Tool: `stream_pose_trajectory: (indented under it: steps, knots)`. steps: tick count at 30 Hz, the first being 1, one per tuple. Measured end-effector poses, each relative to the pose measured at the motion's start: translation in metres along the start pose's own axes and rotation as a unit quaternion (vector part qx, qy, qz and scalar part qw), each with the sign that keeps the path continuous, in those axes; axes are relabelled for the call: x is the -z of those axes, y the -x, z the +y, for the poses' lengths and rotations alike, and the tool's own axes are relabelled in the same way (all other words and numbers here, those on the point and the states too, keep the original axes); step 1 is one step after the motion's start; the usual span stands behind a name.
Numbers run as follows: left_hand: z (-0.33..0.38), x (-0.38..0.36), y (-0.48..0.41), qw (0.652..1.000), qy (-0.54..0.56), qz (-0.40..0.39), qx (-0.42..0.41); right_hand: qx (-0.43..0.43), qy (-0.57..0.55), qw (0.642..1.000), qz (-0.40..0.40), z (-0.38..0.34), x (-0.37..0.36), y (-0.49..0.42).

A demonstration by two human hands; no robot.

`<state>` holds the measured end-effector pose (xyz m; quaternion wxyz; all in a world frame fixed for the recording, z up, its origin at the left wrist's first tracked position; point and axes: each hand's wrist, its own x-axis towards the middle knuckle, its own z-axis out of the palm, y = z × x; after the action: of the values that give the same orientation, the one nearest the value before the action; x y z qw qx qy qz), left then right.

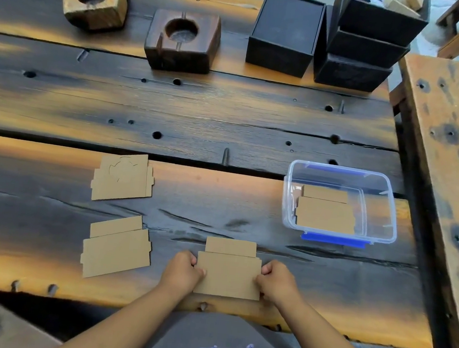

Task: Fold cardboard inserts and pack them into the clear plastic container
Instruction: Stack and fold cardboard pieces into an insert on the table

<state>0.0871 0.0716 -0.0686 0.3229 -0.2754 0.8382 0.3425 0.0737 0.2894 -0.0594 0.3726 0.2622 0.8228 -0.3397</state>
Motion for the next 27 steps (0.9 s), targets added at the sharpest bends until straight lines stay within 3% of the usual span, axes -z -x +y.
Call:
stream_pose_trajectory:
  steps: [8, 16, 27]
  knots:
    - [-0.006, 0.000, 0.013, 0.997, 0.074, 0.009, 0.004, 0.017, -0.020, 0.999, -0.029, 0.001, 0.002, 0.006]
    - [-0.038, 0.041, 0.036, 0.988, 0.129, 0.081, 0.022, 0.073, -0.066, 0.991, -0.091, -0.036, -0.025, 0.008]
    - [-0.097, 0.116, 0.004, 0.966, 0.248, 0.067, 0.020, 0.143, 0.023, 0.985, -0.091, -0.120, -0.079, 0.013]
